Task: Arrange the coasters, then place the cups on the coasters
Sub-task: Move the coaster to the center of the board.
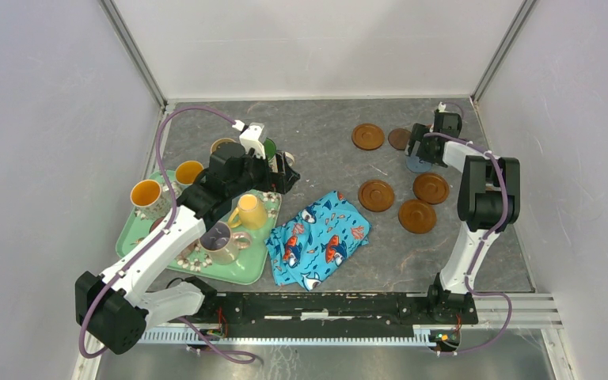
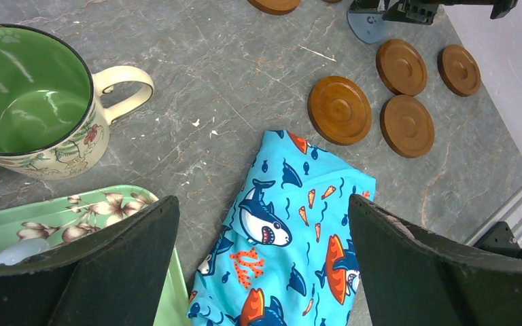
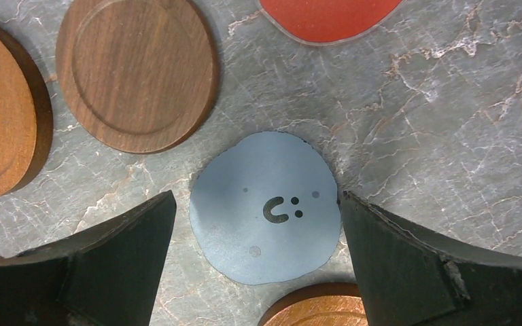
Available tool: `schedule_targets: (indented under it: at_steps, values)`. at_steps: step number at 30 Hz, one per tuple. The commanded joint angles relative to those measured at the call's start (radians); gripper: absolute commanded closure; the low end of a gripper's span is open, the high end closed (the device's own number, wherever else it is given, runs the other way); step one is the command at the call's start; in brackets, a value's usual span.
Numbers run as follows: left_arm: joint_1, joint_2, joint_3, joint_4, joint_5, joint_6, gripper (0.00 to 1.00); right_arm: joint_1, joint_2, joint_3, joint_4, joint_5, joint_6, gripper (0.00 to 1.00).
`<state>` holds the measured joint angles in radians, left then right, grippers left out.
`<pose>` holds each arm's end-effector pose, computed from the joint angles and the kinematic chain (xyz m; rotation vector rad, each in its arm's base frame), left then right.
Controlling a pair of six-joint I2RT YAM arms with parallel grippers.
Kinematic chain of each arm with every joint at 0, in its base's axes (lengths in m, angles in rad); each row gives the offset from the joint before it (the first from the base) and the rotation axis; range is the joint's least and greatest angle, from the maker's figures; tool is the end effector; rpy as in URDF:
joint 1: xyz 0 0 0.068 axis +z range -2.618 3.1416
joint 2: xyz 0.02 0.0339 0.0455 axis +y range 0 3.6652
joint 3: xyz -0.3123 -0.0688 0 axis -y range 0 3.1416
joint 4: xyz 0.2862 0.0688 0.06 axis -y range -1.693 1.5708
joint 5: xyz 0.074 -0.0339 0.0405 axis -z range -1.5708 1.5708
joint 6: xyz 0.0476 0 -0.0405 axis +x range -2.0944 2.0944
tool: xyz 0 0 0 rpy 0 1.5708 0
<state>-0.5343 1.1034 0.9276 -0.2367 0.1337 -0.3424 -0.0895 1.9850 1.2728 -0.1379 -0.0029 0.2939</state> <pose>0.2400 -0.1494 0.3527 0.2851 2.0277 -0.6918 0.4799 -0.0429 0.1664 0.4604 2.3791 0.0966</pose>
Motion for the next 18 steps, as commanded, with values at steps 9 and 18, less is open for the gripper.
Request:
schedule_targets:
  at_steps: [9, 18]
  values:
    - [0.002, 0.003, 0.010, 0.021, 0.017, 0.052, 0.00, 0.081, -0.068, 0.000, -0.061, 0.260, -0.120, 0.02]
    - [0.002, 0.004, 0.008, 0.021, 0.017, 0.052, 0.00, 0.127, -0.067, -0.013, -0.061, 0.324, -0.157, 0.02]
